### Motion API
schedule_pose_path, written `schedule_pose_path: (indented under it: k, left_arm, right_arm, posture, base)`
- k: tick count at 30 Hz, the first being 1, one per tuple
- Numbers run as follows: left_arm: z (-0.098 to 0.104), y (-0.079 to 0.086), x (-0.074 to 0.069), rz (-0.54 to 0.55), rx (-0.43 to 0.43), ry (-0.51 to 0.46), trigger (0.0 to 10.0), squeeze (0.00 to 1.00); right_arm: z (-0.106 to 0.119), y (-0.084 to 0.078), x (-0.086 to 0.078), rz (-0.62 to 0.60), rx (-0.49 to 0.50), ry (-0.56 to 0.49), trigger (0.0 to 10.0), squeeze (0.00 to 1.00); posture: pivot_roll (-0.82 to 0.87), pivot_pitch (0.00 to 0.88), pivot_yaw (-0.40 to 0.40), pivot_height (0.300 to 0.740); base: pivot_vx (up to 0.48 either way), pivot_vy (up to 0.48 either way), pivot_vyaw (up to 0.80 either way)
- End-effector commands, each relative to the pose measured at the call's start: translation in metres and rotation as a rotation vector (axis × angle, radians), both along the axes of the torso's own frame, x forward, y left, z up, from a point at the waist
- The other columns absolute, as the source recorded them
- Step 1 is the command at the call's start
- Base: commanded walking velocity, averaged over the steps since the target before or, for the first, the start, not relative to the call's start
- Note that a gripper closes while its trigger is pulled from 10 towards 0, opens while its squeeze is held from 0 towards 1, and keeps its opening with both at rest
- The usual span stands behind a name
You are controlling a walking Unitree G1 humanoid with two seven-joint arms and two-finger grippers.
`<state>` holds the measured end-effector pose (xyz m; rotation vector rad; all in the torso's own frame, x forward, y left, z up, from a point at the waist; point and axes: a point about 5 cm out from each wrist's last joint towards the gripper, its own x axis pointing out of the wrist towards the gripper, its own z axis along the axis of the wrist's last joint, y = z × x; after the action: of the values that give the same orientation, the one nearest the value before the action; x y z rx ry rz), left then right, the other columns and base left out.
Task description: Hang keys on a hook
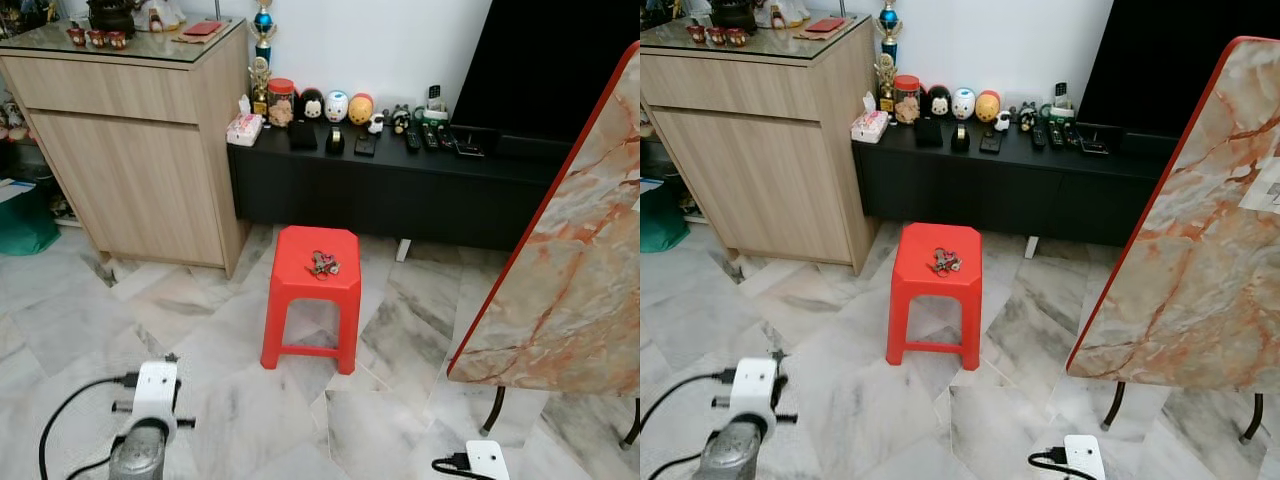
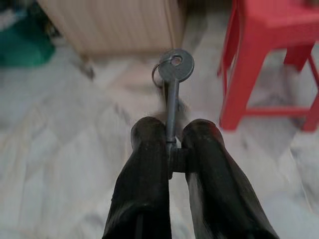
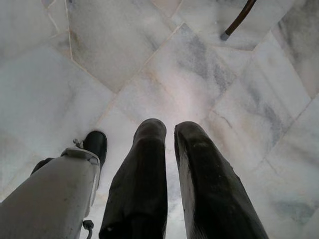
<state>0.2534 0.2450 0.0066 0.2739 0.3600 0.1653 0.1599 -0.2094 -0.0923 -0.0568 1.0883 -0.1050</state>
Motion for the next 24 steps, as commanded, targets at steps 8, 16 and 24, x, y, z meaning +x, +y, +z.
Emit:
schedule_pose_path:
  k: [8,16,24]
  left_arm:
    - [0.028,-0.026,0.012,-0.090,0.012,-0.141,10.0,0.00]
    - [0.034,-0.039,0.008,-0.102,-0.041,-0.179,10.0,0.00]
    - [0.033,-0.028,0.001,-0.053,-0.020,-0.149,10.0,0.00]
  right_arm:
    - [-0.004,-0.001,-0.010,-0.065,0.032,0.017,10.0,0.00]
    - [-0.002,0.000,-0.005,-0.073,0.053,0.001,10.0,0.00]
    - [-0.002,0.001,-0.004,-0.058,0.058,0.001,10.0,0.00]
  posture:
    - [0.08,0.000,-0.101,0.740]
    - [0.08,0.000,-0.108,0.740]
    - [0.08,0.000,-0.102,0.740]
  base:
    - [0.000,0.000,0.00]
    - [0.000,0.000,0.00]
    - [0.000,0.000,0.00]
